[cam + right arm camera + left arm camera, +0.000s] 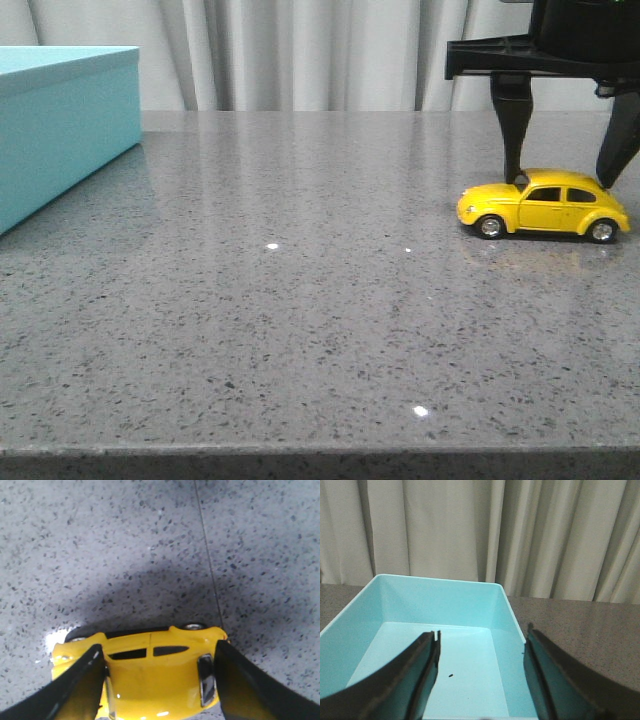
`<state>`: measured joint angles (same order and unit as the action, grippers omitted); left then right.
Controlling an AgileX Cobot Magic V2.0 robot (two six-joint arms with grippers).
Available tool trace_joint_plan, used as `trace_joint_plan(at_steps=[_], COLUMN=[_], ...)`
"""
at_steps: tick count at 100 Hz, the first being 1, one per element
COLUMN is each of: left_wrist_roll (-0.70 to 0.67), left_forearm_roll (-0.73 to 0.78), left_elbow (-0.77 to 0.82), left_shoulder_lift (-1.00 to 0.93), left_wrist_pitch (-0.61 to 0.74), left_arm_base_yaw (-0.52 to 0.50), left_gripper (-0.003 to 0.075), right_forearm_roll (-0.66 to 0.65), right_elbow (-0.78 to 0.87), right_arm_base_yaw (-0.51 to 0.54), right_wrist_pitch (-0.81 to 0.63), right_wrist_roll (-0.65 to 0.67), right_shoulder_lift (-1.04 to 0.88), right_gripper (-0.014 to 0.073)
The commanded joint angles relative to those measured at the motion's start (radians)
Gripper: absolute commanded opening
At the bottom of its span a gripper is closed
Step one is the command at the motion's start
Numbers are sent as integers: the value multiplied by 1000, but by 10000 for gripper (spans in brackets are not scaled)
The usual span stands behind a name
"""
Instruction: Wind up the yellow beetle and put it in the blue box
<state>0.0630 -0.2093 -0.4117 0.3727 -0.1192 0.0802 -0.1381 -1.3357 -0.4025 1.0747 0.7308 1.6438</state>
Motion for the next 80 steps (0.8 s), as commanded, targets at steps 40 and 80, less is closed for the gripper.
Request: trace_joint_plan(at_steps=[40,80], left_wrist_roll=[-10,-10], left_forearm_roll=[0,-2], left_elbow=[-36,-36], left_shoulder_lift=[15,15], left_wrist_pitch=[72,74], left_arm_base_yaw=[9,9], left_gripper=[374,374], right_forearm_roll=[-73,-19], right_elbow=[142,17], right_arm_base_yaw=[138,132], right_wrist_pitch=[-19,-76], right_wrist_roll=[-42,-114], right_shoulder_lift=[-142,-285], right_gripper=[465,465])
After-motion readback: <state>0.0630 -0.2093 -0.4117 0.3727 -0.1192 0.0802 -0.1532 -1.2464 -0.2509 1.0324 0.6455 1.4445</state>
